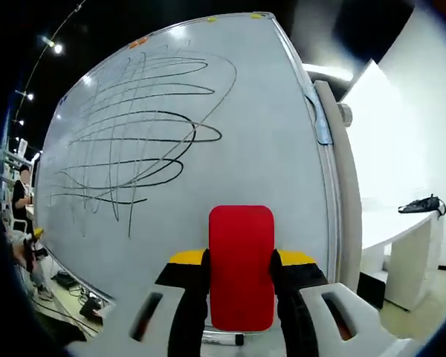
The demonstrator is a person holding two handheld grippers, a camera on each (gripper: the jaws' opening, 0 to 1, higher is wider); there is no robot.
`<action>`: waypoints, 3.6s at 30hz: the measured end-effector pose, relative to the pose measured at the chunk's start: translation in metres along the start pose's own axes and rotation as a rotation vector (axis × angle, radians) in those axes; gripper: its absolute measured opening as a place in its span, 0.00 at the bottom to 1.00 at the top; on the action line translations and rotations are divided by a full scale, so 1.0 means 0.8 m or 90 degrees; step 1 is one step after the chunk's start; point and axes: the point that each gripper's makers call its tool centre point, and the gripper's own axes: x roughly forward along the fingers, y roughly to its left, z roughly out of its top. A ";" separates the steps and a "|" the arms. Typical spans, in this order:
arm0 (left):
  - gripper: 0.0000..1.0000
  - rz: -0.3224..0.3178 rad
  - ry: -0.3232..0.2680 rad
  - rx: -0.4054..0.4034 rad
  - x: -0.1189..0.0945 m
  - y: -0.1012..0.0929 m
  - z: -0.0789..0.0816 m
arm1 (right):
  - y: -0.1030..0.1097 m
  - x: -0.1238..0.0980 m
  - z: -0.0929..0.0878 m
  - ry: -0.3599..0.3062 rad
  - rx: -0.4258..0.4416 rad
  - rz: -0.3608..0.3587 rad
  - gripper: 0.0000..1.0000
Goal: Wipe the writing off the whiteboard with the eraser
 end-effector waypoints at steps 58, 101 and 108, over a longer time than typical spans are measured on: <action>0.52 0.002 -0.015 -0.013 -0.004 -0.017 -0.010 | 0.042 -0.008 0.012 -0.009 0.022 0.011 0.36; 0.51 -0.003 -0.028 -0.009 -0.002 -0.006 -0.003 | 0.080 0.008 0.015 -0.041 0.011 -0.042 0.36; 0.51 -0.004 -0.029 -0.009 -0.003 -0.011 -0.006 | 0.093 0.012 0.013 -0.054 0.034 -0.047 0.36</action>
